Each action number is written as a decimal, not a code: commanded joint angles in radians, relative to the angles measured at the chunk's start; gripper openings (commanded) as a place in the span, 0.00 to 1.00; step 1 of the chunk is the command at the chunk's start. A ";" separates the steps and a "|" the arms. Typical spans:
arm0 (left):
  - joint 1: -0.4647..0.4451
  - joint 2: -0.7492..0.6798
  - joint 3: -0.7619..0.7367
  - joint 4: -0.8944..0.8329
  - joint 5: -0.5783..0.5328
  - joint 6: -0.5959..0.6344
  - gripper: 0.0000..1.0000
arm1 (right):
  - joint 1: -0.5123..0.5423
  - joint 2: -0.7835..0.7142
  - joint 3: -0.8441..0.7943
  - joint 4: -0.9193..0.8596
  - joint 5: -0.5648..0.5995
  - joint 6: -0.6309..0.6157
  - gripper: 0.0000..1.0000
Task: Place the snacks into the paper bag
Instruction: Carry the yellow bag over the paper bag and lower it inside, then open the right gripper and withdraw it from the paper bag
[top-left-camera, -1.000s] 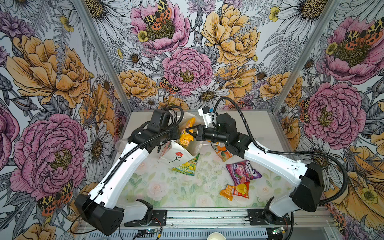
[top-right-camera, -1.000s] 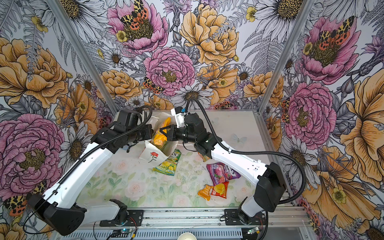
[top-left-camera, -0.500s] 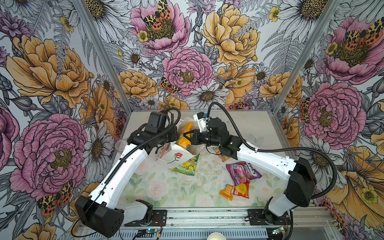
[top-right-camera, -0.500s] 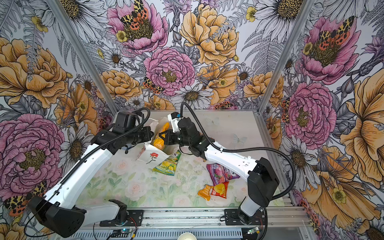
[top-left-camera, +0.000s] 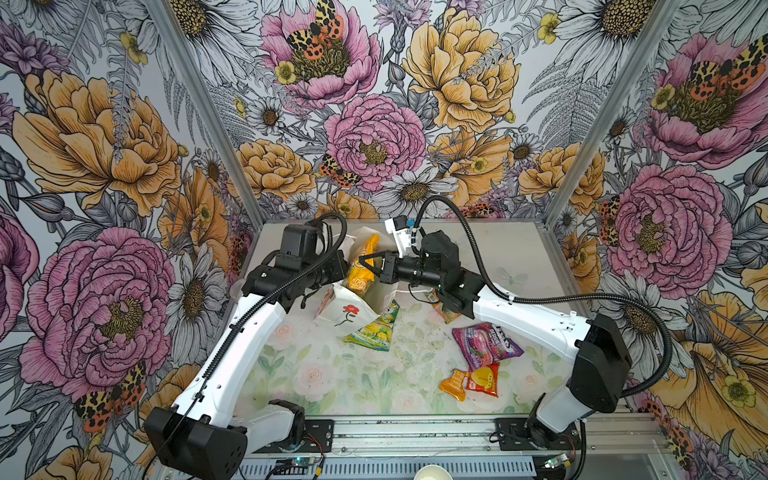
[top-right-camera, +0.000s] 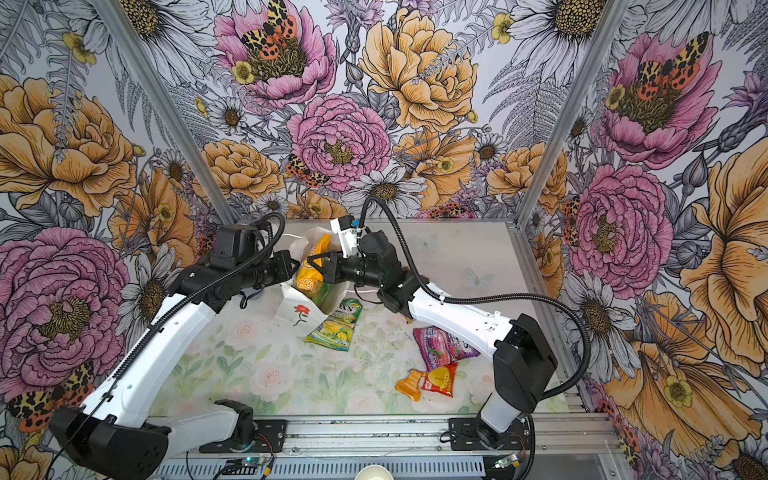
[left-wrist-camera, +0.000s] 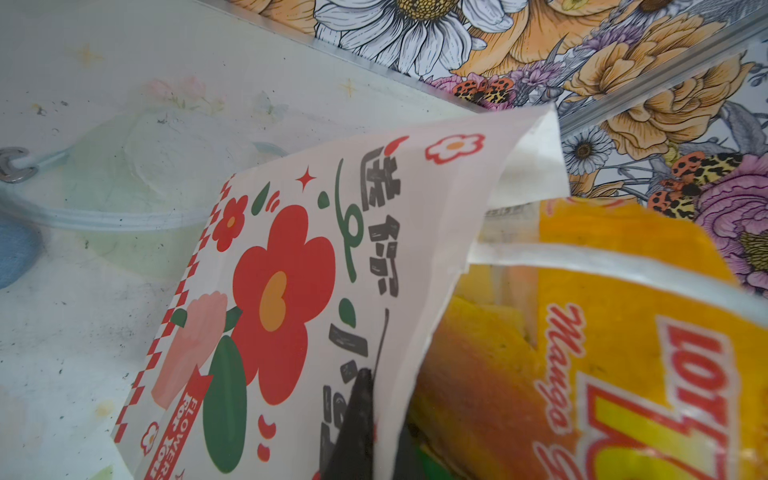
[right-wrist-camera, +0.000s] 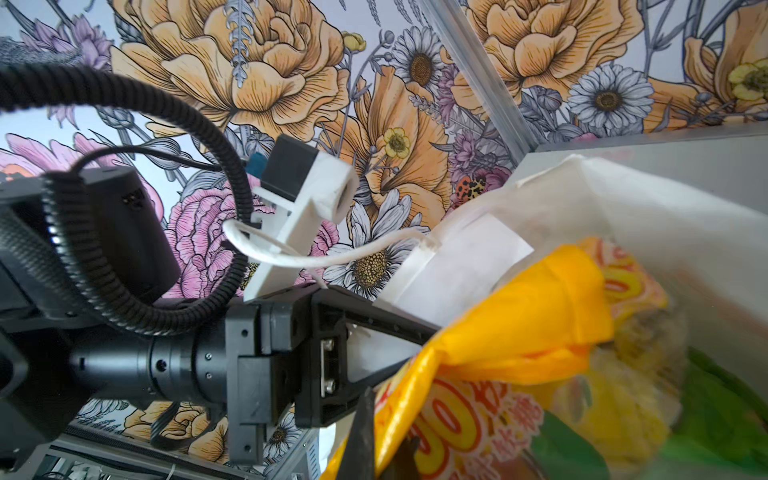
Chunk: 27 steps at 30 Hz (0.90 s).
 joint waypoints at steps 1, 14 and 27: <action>0.019 -0.033 -0.017 0.073 0.113 -0.022 0.00 | 0.010 0.031 0.028 0.196 -0.052 0.005 0.00; 0.058 -0.037 -0.048 0.085 0.085 -0.025 0.00 | 0.020 0.048 0.046 -0.314 0.320 -0.052 0.00; -0.036 0.010 -0.015 0.063 -0.034 -0.001 0.00 | 0.094 0.188 0.266 -0.570 0.498 0.036 0.00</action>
